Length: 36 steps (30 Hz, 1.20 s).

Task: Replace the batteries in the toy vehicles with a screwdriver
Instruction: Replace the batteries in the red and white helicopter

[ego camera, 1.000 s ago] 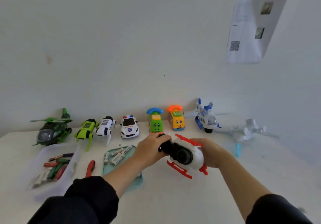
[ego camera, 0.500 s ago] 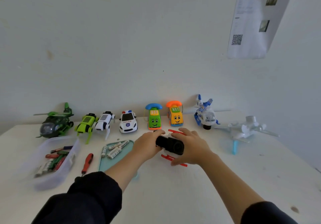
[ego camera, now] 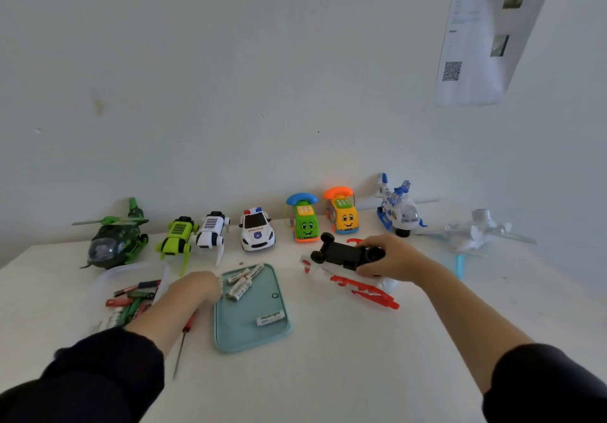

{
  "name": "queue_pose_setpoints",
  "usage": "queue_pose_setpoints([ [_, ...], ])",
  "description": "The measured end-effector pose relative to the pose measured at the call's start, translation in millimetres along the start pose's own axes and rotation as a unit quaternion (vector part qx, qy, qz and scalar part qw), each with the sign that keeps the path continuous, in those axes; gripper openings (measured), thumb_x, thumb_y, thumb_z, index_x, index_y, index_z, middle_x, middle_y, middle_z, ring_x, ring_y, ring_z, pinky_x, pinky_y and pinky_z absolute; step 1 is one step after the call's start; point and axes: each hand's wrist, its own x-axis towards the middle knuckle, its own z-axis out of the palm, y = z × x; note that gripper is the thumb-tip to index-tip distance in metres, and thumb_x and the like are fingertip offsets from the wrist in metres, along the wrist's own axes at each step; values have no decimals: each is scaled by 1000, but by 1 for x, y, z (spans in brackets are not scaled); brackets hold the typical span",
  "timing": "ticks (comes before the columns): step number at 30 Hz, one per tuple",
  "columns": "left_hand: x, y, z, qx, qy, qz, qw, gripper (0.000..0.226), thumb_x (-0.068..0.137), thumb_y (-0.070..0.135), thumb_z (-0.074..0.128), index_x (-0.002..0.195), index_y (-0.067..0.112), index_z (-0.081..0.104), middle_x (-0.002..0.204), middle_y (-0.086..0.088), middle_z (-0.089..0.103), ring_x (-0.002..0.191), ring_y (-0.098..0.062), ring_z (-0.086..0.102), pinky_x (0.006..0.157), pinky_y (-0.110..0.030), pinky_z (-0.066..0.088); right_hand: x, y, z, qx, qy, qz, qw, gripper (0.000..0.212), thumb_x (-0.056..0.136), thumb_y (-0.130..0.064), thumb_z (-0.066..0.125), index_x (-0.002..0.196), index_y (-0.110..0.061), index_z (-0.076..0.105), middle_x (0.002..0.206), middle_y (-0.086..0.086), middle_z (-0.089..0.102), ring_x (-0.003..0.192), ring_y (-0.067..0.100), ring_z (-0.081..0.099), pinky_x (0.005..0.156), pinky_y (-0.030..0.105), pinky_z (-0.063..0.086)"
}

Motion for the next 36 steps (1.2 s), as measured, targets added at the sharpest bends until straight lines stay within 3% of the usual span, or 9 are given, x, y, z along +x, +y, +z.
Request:
queue_pose_setpoints([
  [2,-2,2,2,11,15,10,1000,35,98,16,36,129,3,49,133,-12,52,119,-25,53,96,-29,42,-1,-2,5,-20,12,29,999,46,80,-25,73,123,-24,58,132,4,52,112,20,49,94,30,39],
  [6,-21,8,-6,20,9,43,999,34,98,8,37,130,1,48,130,-11,53,99,-20,59,76,-22,48,-3,-3,16,-104,51,21,993,44,81,-28,68,123,-25,56,150,-4,34,145,19,9,114,58,2],
  [9,-24,5,-13,-56,12,27,998,33,97,8,42,127,0,53,85,-2,56,76,-17,50,47,-14,34,-6,-8,22,-140,78,24,987,49,81,-30,65,128,-28,51,144,-1,41,144,16,14,115,54,-4],
  [13,-35,12,-39,-187,57,-10,981,31,98,6,36,125,-4,49,71,-6,44,59,-13,43,54,-19,40,-2,-15,22,-205,80,14,975,50,79,-36,62,127,-33,50,113,-6,49,126,16,40,116,53,5],
  [17,-39,32,-68,-368,228,47,900,20,97,7,37,111,-3,47,97,-18,61,81,-30,58,63,-35,44,7,-19,25,-201,87,-11,976,36,81,-29,60,115,-18,57,122,0,52,122,17,40,116,43,15],
  [20,-57,56,-77,-452,344,134,812,14,100,18,34,102,7,42,89,-13,63,77,-27,61,58,-38,44,8,-20,30,-182,89,-7,979,35,81,-28,60,114,-19,55,105,1,58,90,13,43,103,34,33],
  [25,-70,87,-70,-559,429,217,675,8,99,20,39,95,13,38,79,-16,60,67,-26,62,66,-49,52,10,-19,31,-155,109,-4,982,32,81,-32,61,110,-20,56,87,-2,55,86,15,48,81,27,36],
  [33,-66,108,-63,-562,457,255,641,6,99,16,42,97,16,37,78,-14,59,67,-24,59,59,-27,46,16,-20,32,-137,100,18,985,35,79,-32,63,111,-20,56,94,0,56,90,17,52,74,25,38],
  [36,-65,114,-64,-534,466,277,649,7,98,16,44,96,17,37,80,-14,57,70,-29,59,63,-36,48,17,-19,31,-142,100,17,985,35,79,-32,63,111,-20,55,94,0,56,89,16,51,74,25,38],
])
